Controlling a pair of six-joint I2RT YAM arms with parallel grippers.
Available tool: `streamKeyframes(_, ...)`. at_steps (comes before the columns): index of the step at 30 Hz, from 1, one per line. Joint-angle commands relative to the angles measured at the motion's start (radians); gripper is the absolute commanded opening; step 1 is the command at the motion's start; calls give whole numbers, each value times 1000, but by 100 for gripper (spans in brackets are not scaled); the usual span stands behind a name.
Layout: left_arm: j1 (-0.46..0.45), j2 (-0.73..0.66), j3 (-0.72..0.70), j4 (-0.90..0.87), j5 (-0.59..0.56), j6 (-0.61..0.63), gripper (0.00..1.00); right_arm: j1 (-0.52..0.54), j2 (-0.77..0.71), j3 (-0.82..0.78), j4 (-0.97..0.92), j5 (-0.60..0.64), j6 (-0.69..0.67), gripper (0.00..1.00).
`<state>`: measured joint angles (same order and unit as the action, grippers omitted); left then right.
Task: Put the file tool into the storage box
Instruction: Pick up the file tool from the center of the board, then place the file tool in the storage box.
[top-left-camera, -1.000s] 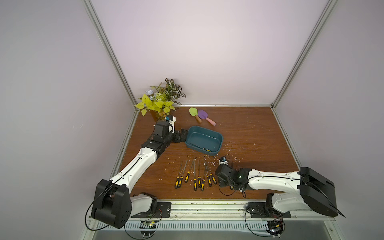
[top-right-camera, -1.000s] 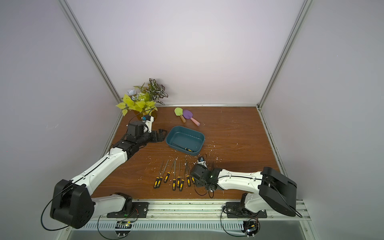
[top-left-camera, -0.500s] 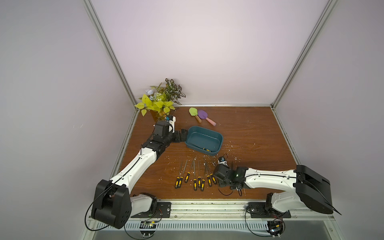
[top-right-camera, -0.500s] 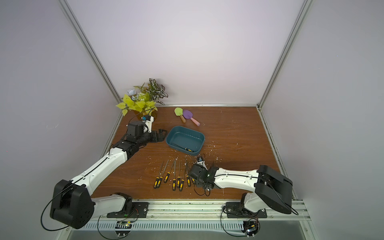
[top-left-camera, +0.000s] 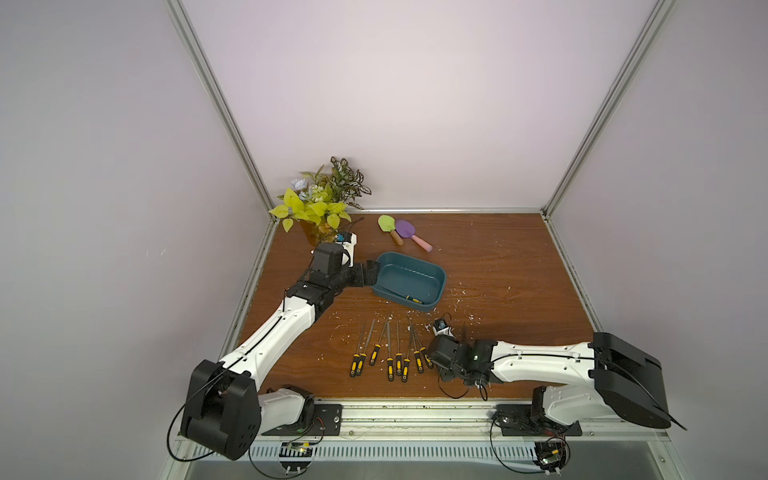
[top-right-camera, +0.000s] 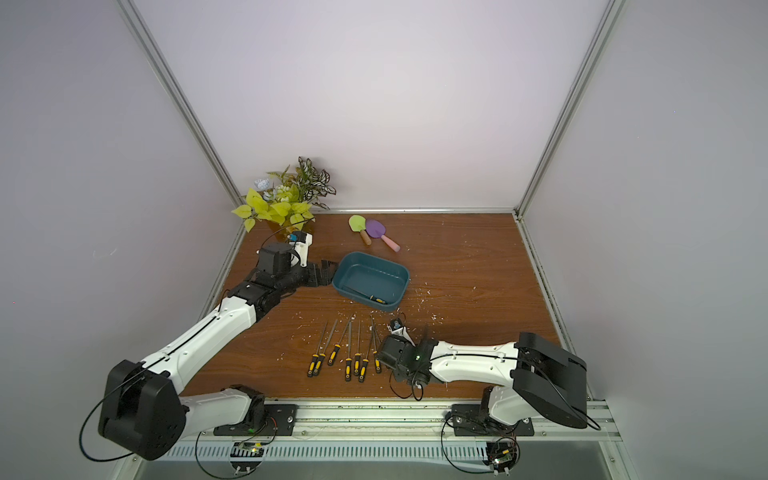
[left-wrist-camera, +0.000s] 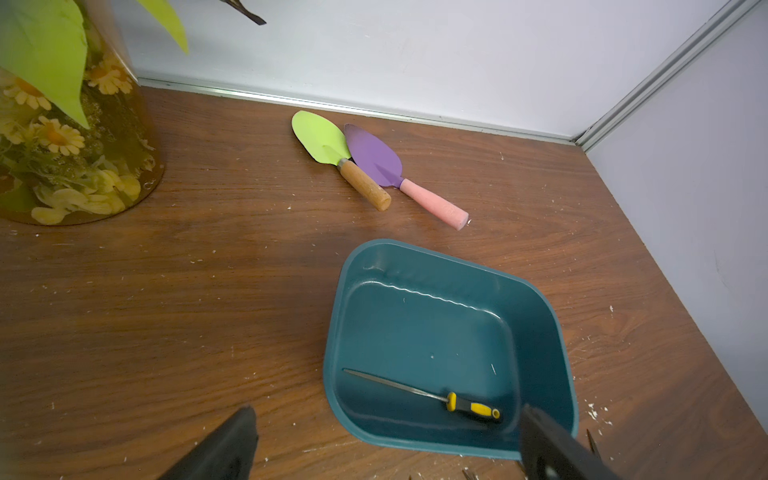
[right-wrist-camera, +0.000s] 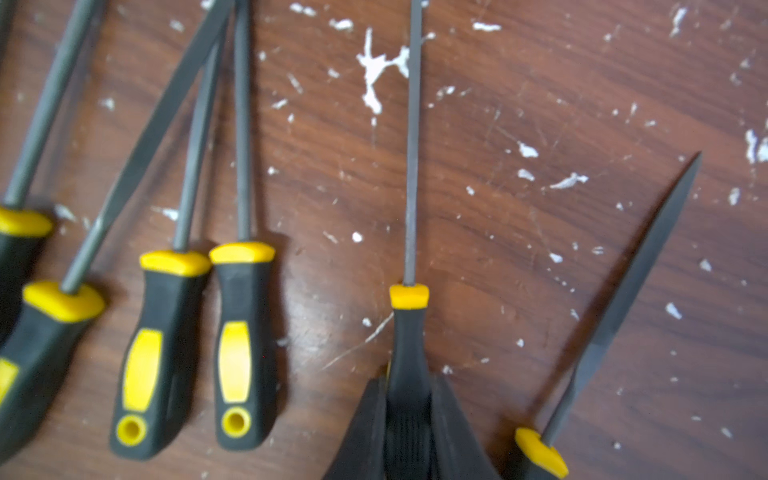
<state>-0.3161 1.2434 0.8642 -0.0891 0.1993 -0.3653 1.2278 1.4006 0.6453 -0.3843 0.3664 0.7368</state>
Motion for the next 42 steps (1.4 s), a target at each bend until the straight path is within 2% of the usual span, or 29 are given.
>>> streamKeyframes(1,-9,-50,-6,-7,-52,22,100,25,-14,29,-82,39,-62,19)
streamKeyframes(5,-9,-116,-39,26,-97,23,99,40,-47,36,-121,55,-69,14)
streamKeyframes(12,-9,-218,-89,74,-143,23,100,45,-178,60,-162,68,-100,11)
streamKeyframes(21,-9,-240,-91,78,-150,16,99,45,-320,120,-190,-4,-221,7)
streamKeyframes(27,-8,-231,-88,82,-140,12,100,45,-346,165,-168,13,-295,4)
streamKeyframes(33,-8,-187,-85,92,-71,6,100,35,-352,212,-105,20,-373,4)
streamKeyframes(37,-8,-146,-72,88,-40,3,100,-23,-300,290,-100,-10,-443,4)
streamKeyframes(42,-9,-109,-57,75,-16,1,100,-141,-216,383,-62,-113,-554,3)
